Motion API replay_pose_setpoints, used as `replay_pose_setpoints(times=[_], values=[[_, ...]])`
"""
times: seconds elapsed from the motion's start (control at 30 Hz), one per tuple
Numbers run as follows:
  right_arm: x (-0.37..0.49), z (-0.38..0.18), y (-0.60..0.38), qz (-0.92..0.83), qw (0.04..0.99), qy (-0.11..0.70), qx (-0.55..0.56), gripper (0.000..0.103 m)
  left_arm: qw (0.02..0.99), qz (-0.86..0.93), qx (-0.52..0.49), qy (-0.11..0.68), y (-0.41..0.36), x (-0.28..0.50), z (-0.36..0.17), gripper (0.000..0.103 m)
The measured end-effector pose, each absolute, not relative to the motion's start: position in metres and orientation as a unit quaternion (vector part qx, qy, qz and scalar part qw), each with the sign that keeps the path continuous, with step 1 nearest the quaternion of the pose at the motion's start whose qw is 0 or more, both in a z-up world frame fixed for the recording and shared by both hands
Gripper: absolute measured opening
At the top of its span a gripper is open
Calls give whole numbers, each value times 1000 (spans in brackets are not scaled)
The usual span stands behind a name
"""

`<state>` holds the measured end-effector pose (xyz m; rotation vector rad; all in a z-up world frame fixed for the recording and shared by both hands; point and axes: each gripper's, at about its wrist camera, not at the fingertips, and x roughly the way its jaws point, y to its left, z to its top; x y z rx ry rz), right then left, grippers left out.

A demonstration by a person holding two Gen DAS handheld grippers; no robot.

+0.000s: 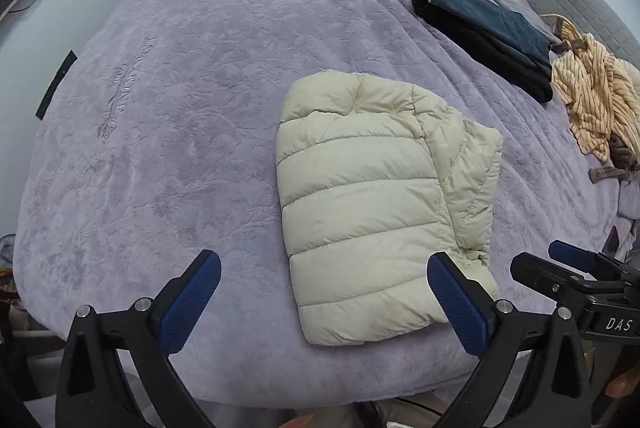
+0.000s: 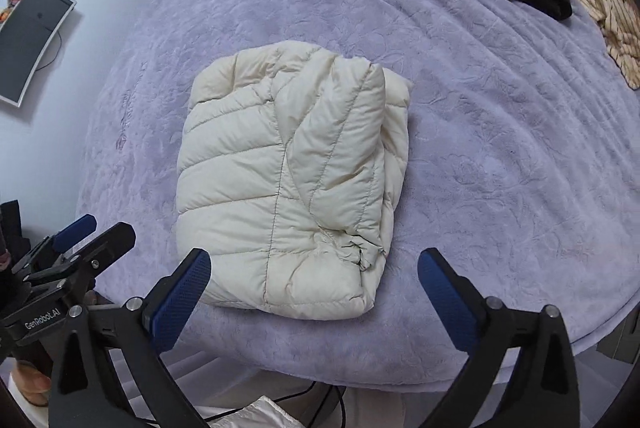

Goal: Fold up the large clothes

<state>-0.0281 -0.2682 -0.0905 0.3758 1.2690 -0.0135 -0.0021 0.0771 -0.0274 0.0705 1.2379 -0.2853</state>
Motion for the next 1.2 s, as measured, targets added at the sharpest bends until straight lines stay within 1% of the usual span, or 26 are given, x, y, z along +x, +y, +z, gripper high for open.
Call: replay_pose_setpoints(times=[0.17, 0.27, 0.4, 0.67, 1.2], values=[[-36, -74, -269, -18, 803, 570, 170, 103, 819, -117, 48, 559, 73, -21, -14, 103], [-40, -63, -265, -27, 806, 571, 150, 103, 817, -119, 46, 562, 73, -27, -8, 103], [-47, -48, -266, -36, 809, 566, 158, 103, 817, -114, 45, 564, 74, -33, 3, 103], [-59, -22, -257, -48, 825, 548, 130, 103, 821, -103, 48, 559, 76, -48, 22, 103], [-65, -15, -254, -57, 827, 545, 126, 103, 820, -98, 43, 562, 89, -50, 29, 103]])
